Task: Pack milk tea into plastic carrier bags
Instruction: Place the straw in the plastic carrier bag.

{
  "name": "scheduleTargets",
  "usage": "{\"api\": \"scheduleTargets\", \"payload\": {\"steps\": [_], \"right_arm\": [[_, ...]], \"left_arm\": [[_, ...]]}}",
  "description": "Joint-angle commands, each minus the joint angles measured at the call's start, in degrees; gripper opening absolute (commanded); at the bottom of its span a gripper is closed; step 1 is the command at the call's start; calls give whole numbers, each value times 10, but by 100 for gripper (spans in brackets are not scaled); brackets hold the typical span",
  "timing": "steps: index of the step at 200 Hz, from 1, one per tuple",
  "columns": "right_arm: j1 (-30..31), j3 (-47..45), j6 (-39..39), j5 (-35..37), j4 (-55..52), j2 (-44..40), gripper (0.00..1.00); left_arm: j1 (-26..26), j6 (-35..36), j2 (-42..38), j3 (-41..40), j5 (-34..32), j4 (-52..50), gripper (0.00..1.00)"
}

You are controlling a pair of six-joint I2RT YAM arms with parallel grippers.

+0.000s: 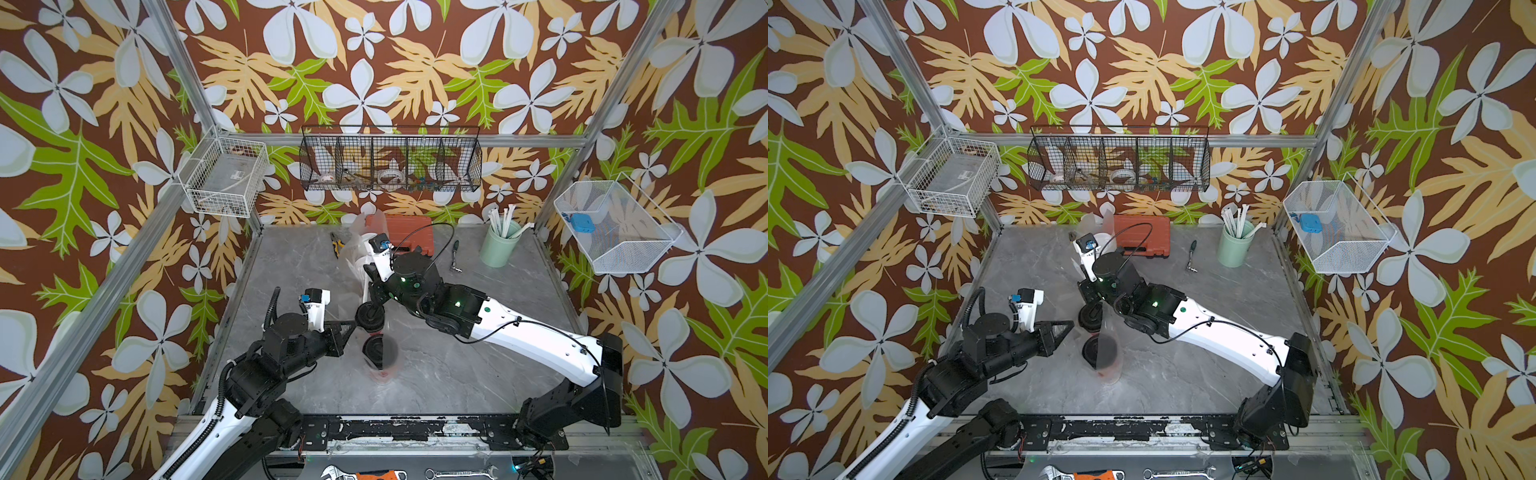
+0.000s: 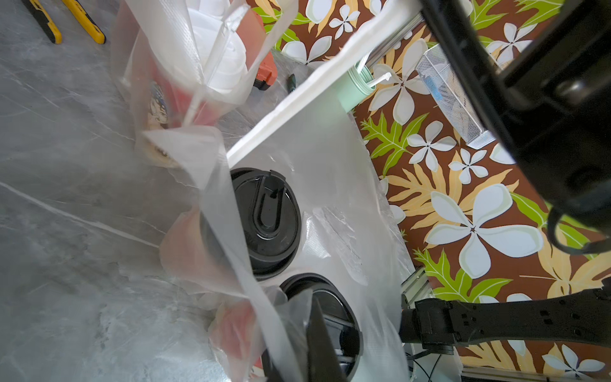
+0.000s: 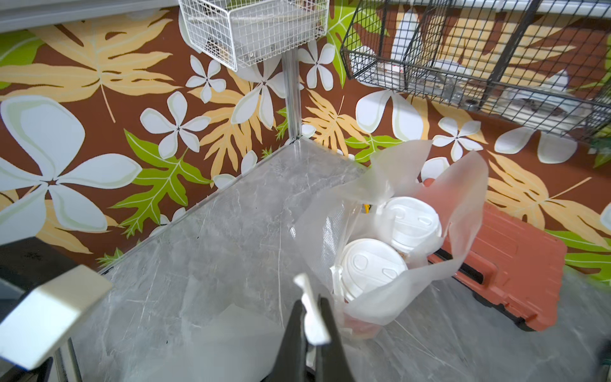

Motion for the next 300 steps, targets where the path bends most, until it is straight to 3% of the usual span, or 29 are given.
{"api": "scheduleTargets", "payload": {"steps": [1,45,114,145,171,205,248,300], "right_arm": [[0,-2,-16,25,-3,-11,0],[0,-19,-22,-32,17,4,0],[0,-50,-41,-58,31,49,1],[0,-49,-42,-59,14,48,31],[0,-31,-44,-62,5,27,38],[-2,-18,-42,-49,2,5,34],[-13,37,-27,-59,-33,42,16],[-24,77,-25,-98,-54,87,13]], "left_arm": [[0,-3,1,5,3,14,0],[-1,-2,5,4,6,20,0],[-1,-1,5,6,6,20,0],[0,-2,5,7,4,19,0],[0,-3,5,7,5,20,0],[-1,-4,2,6,4,19,0],[-1,-5,1,5,4,20,0],[0,-5,1,1,5,25,0]]}}
